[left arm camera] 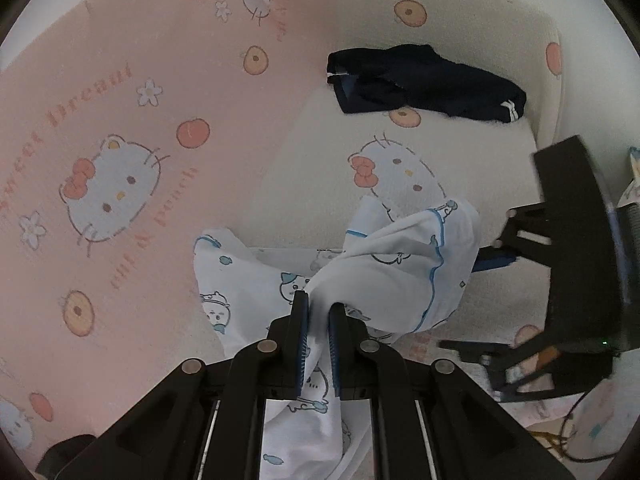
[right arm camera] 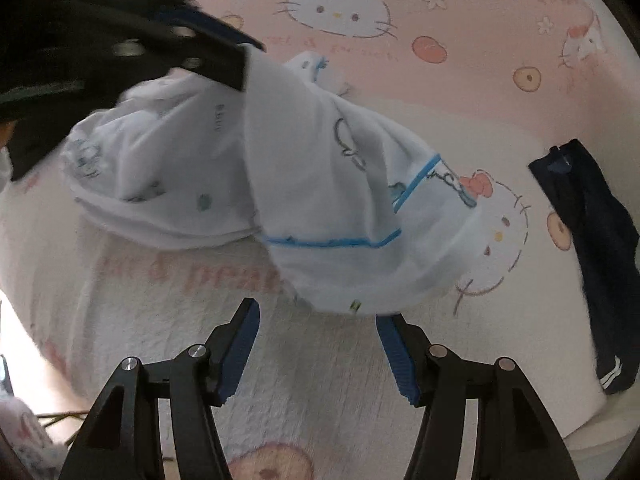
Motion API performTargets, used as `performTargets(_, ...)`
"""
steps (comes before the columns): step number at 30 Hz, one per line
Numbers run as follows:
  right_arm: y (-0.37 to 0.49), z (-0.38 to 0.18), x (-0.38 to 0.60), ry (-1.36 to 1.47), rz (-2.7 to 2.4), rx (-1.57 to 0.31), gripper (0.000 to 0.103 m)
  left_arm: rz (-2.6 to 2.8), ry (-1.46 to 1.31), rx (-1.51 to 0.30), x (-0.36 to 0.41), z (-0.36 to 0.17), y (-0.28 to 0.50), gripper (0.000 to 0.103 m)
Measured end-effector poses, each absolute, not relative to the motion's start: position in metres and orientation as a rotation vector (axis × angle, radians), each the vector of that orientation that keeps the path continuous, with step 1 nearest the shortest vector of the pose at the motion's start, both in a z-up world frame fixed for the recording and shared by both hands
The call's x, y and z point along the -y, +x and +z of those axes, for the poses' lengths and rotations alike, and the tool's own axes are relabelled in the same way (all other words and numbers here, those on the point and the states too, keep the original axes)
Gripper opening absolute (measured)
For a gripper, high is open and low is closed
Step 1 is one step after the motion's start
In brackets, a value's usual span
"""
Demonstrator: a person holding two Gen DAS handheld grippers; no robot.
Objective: Fold clothes
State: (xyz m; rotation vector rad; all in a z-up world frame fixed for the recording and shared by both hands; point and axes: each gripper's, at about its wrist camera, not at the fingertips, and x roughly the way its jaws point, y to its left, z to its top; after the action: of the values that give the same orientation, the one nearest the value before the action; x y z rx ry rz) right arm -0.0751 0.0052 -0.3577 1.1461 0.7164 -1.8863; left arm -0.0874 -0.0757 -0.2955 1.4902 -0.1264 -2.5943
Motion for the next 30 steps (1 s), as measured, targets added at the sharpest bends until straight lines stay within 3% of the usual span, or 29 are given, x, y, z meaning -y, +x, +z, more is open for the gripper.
performTargets(3, -0.091, -0.362, -0.005, 1.219, -1.906, -0.616, 0.057, -2.593, 1.492, 0.112, 0.080, -0.297, -0.088, 0.008)
performTargets(4, -0.096, -0.361, -0.006, 1.240, -1.900, -0.569, 0.049, -2.592, 1.494, 0.104, 0.082, -0.297, -0.088, 0.008)
performTargets(6, -0.104, -0.357, -0.007, 1.267, -1.876, -0.468, 0.009, -2.587, 1.494, 0.093, 0.086, -0.297, -0.087, 0.008)
performTargets(7, -0.107, -0.352, -0.009, 1.260, -1.863, -0.422, 0.007, -2.586, 1.493, 0.088, 0.088, -0.297, -0.087, 0.008)
performTargets(13, -0.126, -0.307, -0.020, 1.144, -1.882, -0.198, 0.006, -2.567, 1.491, 0.103, 0.098, -0.291, -0.084, 0.008)
performTargets(17, -0.145, -0.314, -0.016, 1.185, -1.921, -0.100, 0.006, -2.529, 1.503, 0.120, 0.108, -0.293, -0.087, 0.008)
performTargets(30, -0.184, -0.338, 0.009, 1.251, -2.002, -0.137, 0.006, -2.408, 1.502, -0.064, 0.137, -0.299, -0.071, 0.009)
